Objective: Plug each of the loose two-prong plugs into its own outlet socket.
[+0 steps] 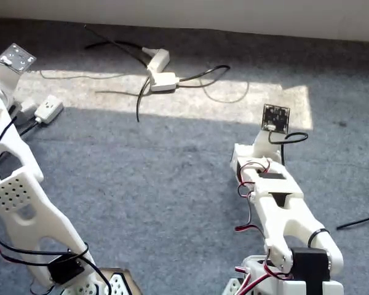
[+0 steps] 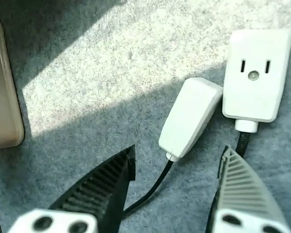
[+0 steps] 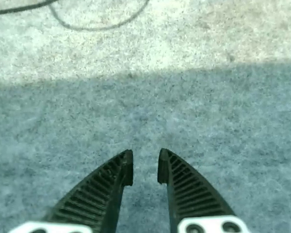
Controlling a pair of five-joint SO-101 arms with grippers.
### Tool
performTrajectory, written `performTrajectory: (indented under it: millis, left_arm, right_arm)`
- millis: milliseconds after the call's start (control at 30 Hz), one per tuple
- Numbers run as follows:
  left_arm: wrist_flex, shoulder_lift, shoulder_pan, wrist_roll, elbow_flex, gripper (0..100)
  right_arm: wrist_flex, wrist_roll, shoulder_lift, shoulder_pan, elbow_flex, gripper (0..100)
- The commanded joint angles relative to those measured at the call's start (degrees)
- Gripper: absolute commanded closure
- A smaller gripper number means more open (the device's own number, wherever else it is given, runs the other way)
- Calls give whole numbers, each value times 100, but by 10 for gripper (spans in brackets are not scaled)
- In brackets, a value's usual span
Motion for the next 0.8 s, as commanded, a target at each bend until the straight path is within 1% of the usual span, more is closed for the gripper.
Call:
performTrajectory:
  millis: [0,233,300,533,767]
  left_arm:
    - [141,127,-22,-378,-22,734]
    - [-44,646,4,-396,-40,734]
    - [-35,699,75,-378,-40,752]
    - [18,251,303,-369,-40,995]
    - [633,-154,435,-360,-40,986]
  right_arm:
    - [-110,-9,-22,-40,-233,899]
    - [-110,-9,-22,-40,-233,899]
    - [-110,-9,-22,-40,-233,899]
    - [-110,-9,-22,-40,-242,899]
    - [-110,-9,-22,-40,-242,899]
